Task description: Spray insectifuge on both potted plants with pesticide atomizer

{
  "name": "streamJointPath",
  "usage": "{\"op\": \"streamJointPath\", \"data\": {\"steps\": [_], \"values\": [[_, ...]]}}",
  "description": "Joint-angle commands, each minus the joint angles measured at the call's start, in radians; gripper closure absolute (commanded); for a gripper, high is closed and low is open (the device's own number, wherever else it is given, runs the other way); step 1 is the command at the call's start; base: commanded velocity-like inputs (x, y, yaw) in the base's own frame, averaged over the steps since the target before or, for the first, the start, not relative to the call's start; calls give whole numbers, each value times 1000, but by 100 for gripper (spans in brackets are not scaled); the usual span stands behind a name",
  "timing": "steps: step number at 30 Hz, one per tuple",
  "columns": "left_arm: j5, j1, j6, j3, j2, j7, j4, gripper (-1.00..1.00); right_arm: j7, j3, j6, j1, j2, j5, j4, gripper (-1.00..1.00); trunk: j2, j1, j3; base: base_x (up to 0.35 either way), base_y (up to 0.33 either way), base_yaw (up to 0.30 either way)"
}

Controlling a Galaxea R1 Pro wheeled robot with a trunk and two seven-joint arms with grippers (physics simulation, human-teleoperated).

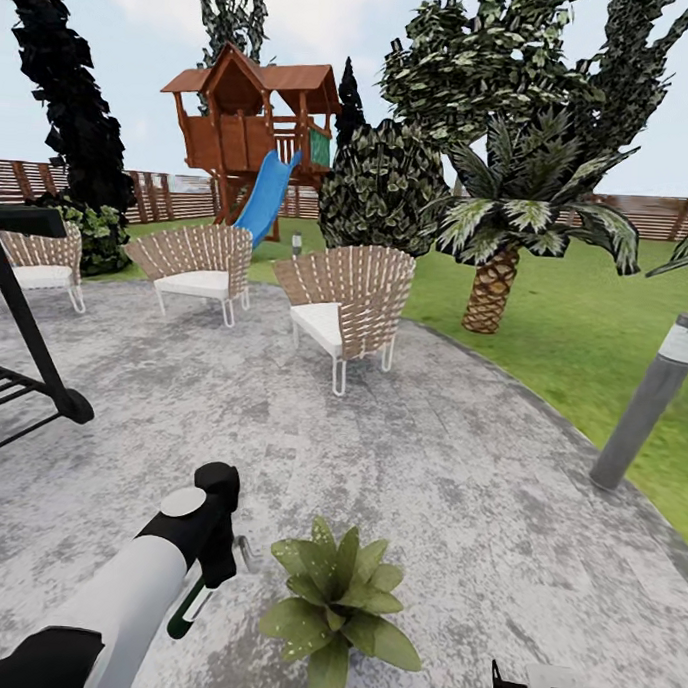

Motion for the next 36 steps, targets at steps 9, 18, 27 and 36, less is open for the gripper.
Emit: {"op": "streamJointPath", "data": {"steps": [9,18,27,36], "values": [[-8,2,12,-1,-1,1,1,100,-6,-5,-3,-1,0,10,1,-100,0,0,-1,-85,-81,16],[-8,3,12,-1,2,3,-1,100,-6,-4,-3,-1,0,11,2,-100,0,0,-1,-14,-179,103],[-6,2,13,1,2,3,-1,100,-6,-4,-3,-1,0,11,2,-100,0,0,-1,0,-5,248],[10,83,13,11,2,81,1,100,-6,-4,-3,-1,0,11,2,-100,0,0,-1,0,0,15]]}}
